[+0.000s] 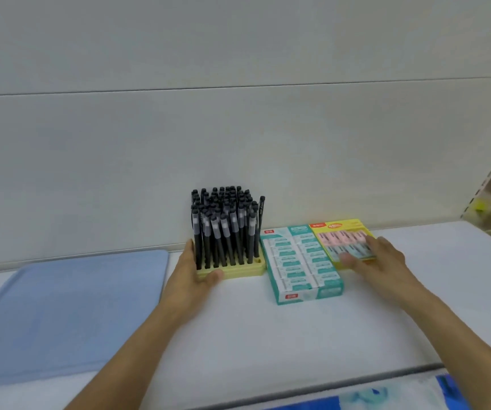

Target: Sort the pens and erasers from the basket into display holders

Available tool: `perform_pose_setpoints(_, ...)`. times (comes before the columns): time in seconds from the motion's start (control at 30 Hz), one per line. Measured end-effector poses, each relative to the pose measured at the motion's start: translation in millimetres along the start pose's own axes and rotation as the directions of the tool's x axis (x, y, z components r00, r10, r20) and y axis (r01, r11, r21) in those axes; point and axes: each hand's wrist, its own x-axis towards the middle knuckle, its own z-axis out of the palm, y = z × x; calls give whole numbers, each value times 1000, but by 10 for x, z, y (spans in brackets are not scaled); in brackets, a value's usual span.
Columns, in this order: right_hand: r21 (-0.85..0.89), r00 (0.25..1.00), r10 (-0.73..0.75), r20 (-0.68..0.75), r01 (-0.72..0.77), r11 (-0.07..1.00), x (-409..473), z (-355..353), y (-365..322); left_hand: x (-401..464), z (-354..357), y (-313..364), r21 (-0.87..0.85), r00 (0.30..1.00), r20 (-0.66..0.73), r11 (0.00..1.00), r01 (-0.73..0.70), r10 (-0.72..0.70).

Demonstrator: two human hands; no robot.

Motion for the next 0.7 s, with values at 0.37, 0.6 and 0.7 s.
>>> perform_pose_setpoints(0.37, -70, 988, -43, 149, 54, 996, -160, 118, 207, -140, 180, 32, 31, 985, -169, 999, 34, -28)
perform_pose_setpoints(0.6, -322, 992, 40, 122, 1, 947, -282, 89, -27, -270, 77, 195, 0, 994, -90, 998, 56, -56)
perform_pose_setpoints(0.7, -254, 994, -85, 74, 101, 962, -411, 46, -228, -510, 49, 223, 77, 992, -76, 991, 108, -102)
